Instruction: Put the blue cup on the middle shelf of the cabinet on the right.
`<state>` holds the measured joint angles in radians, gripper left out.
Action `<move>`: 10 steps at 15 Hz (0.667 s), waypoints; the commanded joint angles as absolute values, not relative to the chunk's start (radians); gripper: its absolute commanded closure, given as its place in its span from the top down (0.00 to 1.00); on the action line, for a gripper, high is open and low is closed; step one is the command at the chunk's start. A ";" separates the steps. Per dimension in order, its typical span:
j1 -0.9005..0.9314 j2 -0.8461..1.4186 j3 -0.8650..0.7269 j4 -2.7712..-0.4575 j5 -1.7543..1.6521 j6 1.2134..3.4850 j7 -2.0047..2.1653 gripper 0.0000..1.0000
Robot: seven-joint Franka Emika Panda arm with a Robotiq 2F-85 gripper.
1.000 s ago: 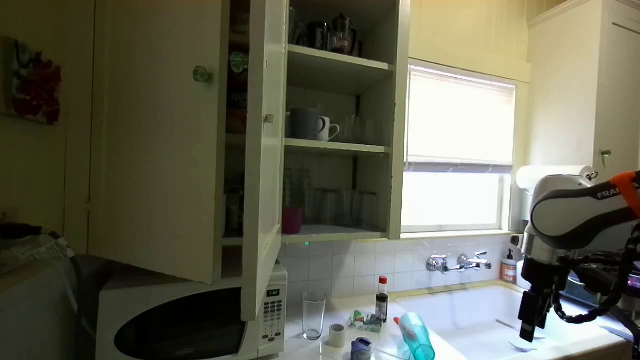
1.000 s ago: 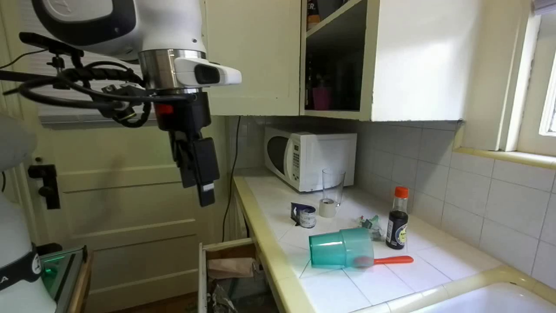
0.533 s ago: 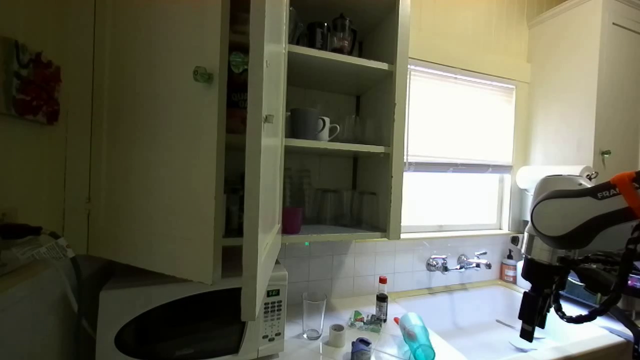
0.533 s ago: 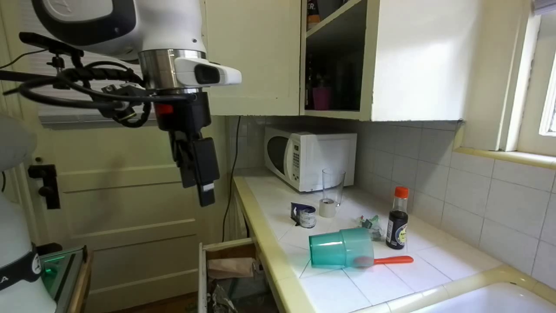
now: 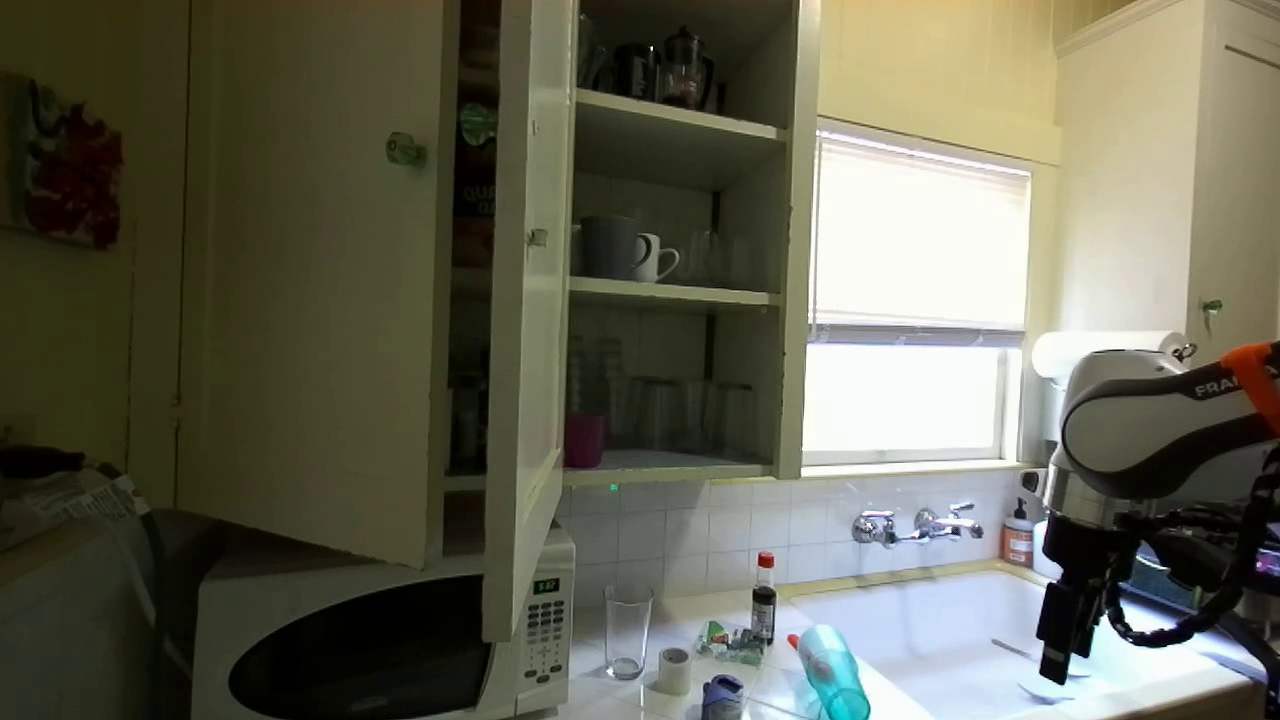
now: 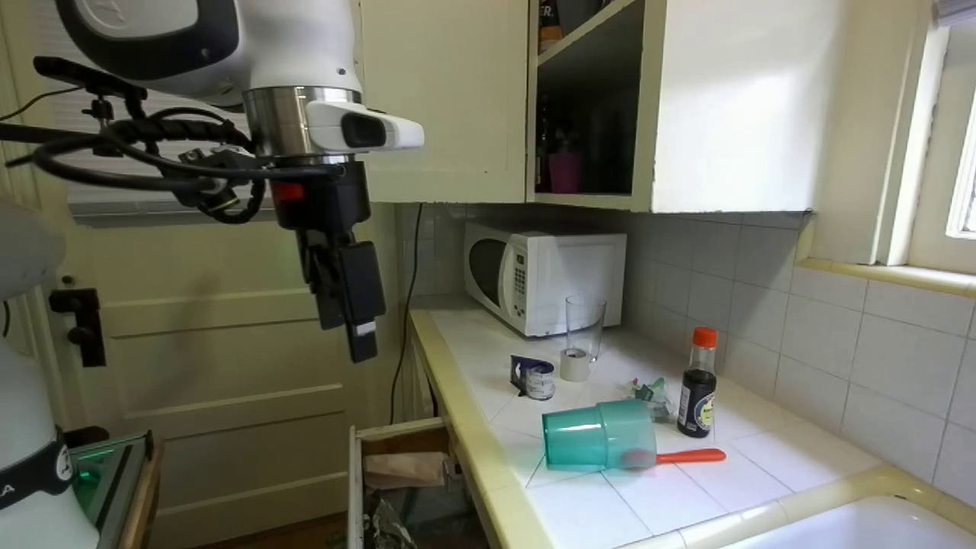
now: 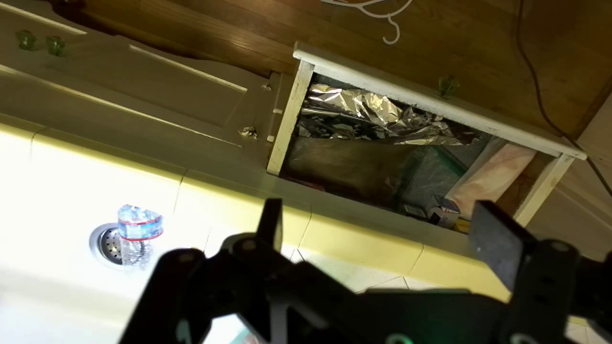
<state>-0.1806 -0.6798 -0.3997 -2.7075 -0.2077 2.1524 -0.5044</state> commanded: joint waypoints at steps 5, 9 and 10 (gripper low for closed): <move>-0.191 -0.677 -0.389 -2.706 -0.199 2.151 -0.511 1.00; -0.174 -0.589 -0.365 -2.651 -0.101 2.183 -0.353 1.00; -0.165 -0.556 -0.357 -2.632 -0.066 2.208 -0.310 1.00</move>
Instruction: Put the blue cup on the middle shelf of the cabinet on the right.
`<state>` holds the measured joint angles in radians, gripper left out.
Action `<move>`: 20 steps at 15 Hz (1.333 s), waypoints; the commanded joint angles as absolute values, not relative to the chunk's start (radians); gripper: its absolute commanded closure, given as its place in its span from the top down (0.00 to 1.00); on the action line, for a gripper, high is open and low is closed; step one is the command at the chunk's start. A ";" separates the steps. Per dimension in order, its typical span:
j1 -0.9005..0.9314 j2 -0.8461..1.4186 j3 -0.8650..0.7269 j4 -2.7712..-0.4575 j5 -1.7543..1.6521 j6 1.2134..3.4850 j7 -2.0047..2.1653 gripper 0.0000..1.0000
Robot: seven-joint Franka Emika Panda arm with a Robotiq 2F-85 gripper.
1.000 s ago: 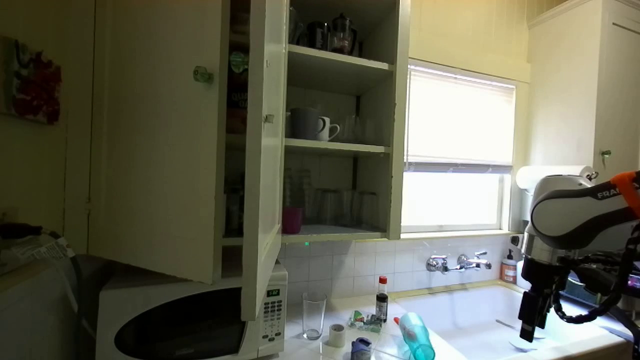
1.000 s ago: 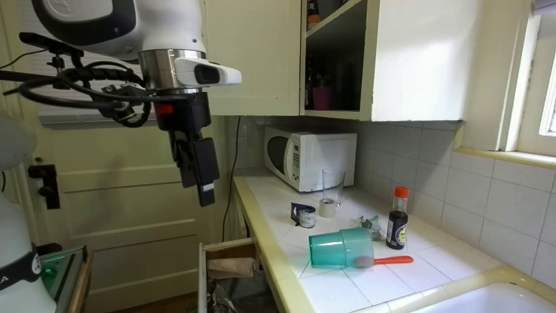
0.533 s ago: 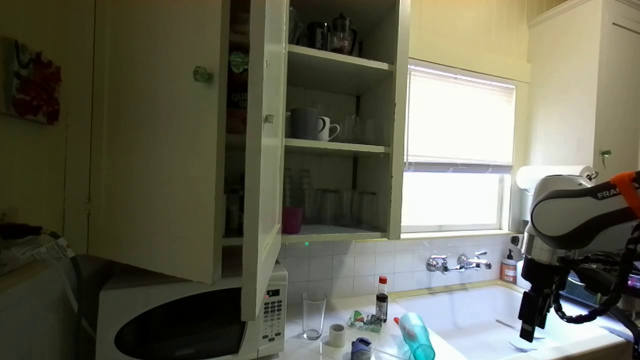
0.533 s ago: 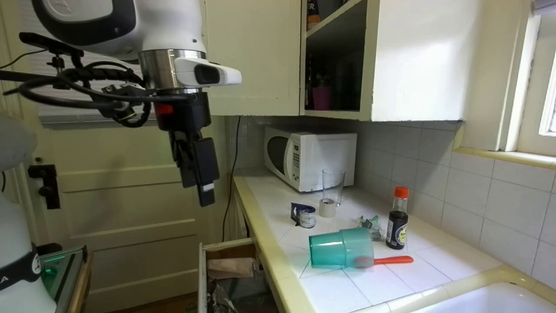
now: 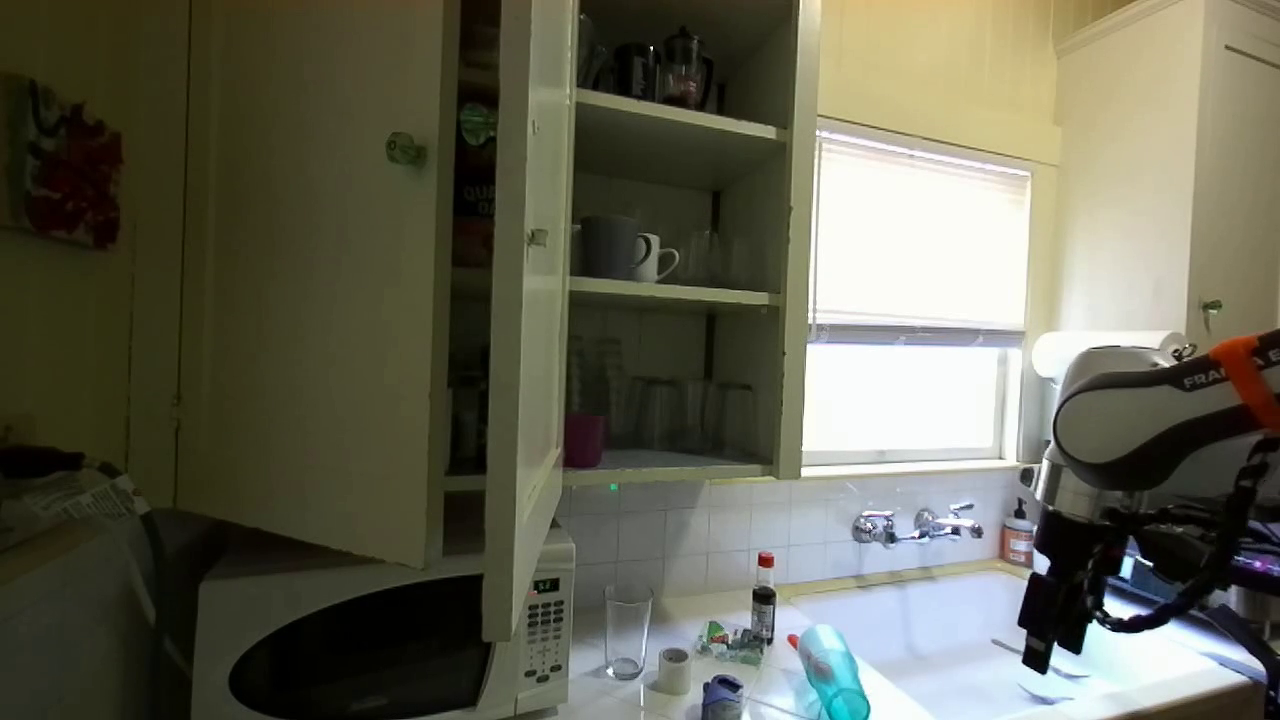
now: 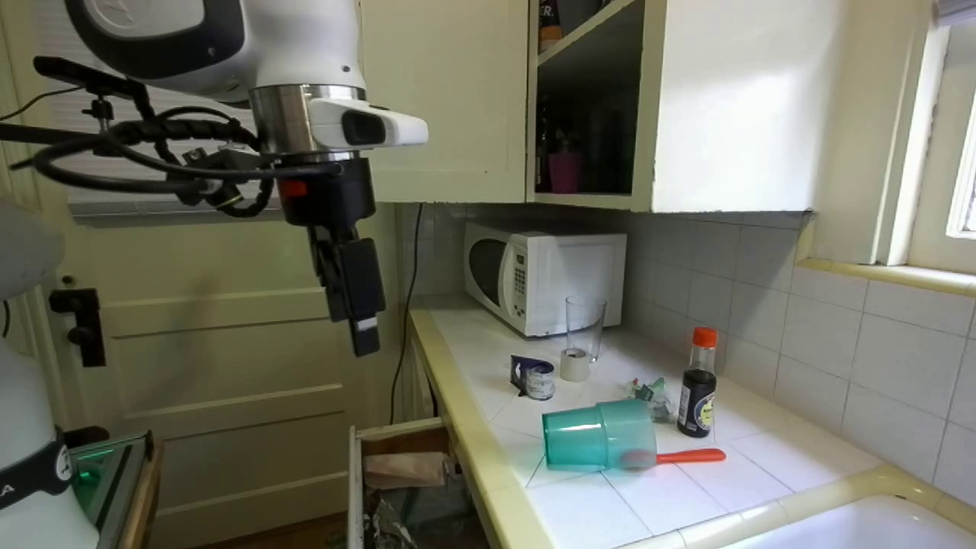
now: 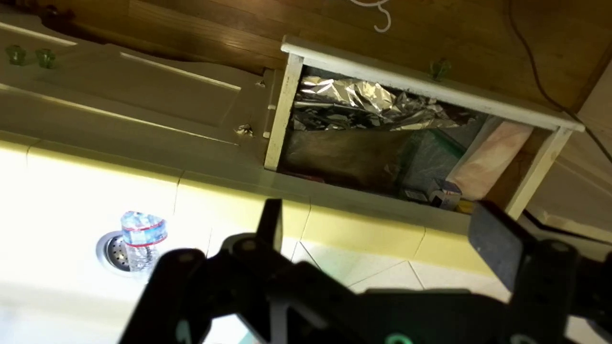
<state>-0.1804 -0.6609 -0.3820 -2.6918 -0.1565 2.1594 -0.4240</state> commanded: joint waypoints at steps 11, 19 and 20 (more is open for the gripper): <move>-0.216 -0.010 -0.160 -2.345 -0.076 2.596 0.338 1.00; -0.165 0.157 -0.197 -2.251 -0.158 2.578 0.428 1.00; -0.164 0.155 -0.198 -2.250 -0.158 2.578 0.428 1.00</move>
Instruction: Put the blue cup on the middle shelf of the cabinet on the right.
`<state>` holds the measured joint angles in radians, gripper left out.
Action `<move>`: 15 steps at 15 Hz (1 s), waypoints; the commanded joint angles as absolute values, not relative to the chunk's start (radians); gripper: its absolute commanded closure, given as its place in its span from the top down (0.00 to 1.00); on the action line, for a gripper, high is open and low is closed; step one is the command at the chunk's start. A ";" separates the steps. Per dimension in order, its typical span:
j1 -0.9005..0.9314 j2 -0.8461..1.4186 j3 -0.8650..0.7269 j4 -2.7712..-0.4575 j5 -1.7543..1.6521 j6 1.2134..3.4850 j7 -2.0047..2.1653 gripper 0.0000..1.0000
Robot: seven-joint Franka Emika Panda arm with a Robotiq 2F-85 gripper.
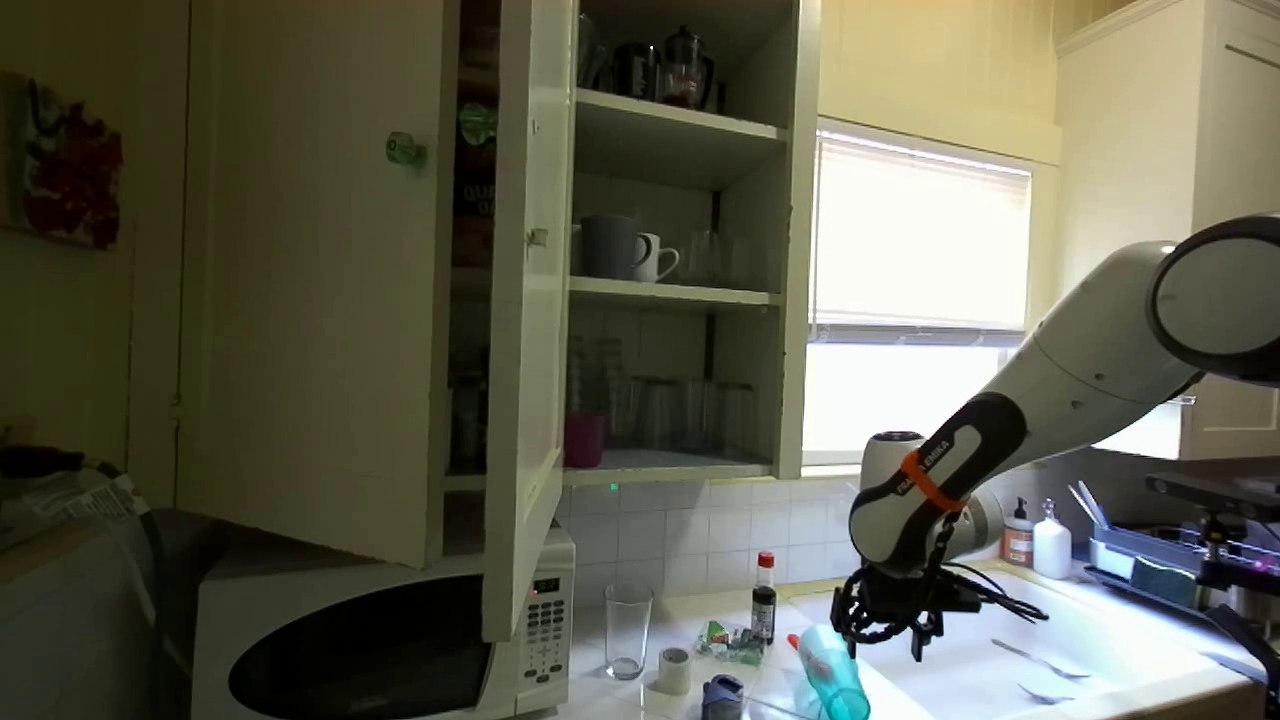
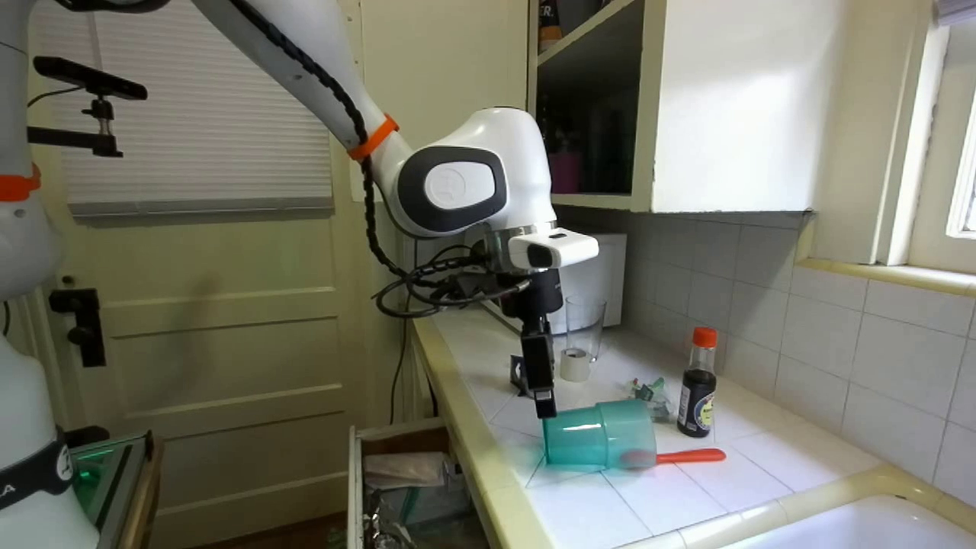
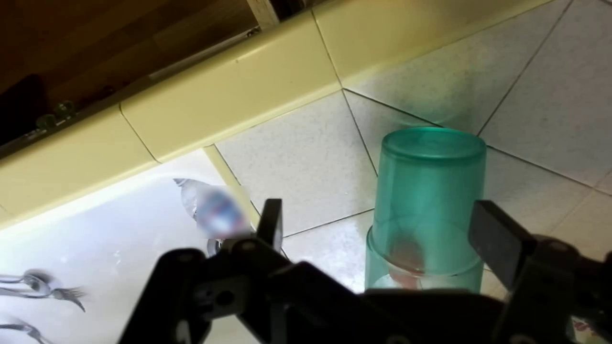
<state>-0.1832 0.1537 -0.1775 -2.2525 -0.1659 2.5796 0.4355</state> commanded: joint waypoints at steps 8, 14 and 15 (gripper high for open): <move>-0.137 0.216 -0.189 -2.203 -0.144 2.607 0.453 1.00; -0.121 0.347 -0.181 -2.095 -0.099 2.580 0.398 1.00; -0.120 0.371 -0.181 -2.075 -0.088 2.575 0.391 1.00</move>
